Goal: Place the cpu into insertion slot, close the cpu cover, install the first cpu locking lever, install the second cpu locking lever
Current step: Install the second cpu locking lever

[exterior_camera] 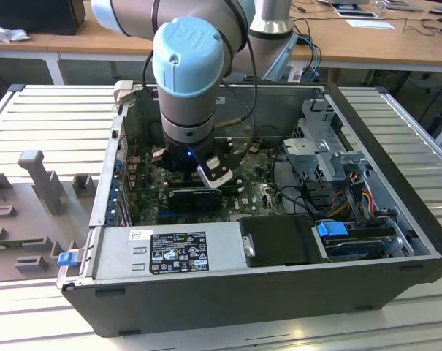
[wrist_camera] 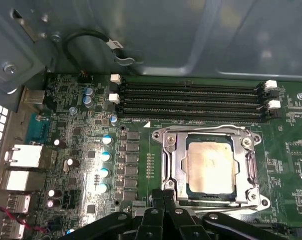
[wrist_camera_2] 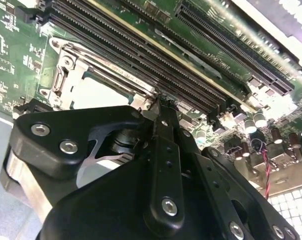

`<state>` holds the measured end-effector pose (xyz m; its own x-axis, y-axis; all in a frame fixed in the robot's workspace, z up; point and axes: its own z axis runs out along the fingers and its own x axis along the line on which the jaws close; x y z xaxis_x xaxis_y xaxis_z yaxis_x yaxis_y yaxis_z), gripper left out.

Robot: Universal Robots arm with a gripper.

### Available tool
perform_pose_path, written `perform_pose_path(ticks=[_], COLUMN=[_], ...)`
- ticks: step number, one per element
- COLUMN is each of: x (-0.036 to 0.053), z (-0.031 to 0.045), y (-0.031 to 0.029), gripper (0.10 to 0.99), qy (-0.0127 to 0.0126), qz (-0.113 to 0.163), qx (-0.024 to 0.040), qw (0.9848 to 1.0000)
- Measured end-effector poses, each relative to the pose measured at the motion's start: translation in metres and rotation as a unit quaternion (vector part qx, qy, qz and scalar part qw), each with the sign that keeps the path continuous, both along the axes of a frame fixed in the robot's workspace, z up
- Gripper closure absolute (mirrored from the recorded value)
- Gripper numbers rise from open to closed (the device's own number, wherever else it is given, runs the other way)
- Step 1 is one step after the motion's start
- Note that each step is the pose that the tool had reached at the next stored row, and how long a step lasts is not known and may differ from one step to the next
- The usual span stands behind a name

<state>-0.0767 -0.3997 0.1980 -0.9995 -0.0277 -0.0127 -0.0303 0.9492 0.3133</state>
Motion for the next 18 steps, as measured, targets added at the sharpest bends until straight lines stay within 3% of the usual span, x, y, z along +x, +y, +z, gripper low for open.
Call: perform_pose_path(ticks=[5,11,14,18], x=[-0.0019,-0.0019,-0.002,-0.0019], z=[-0.0042,0.0154,0.0209,0.0218], y=[0.0002,0.0002,0.0002,0.0002], gripper=[0.98,0.98,0.98,0.98], qy=[0.0,0.0,0.0001,0.0], qz=[0.0,0.0,0.0,0.0], qx=[0.0056,0.0057,0.0056,0.0057], qw=[1.0,1.0,1.0,1.0])
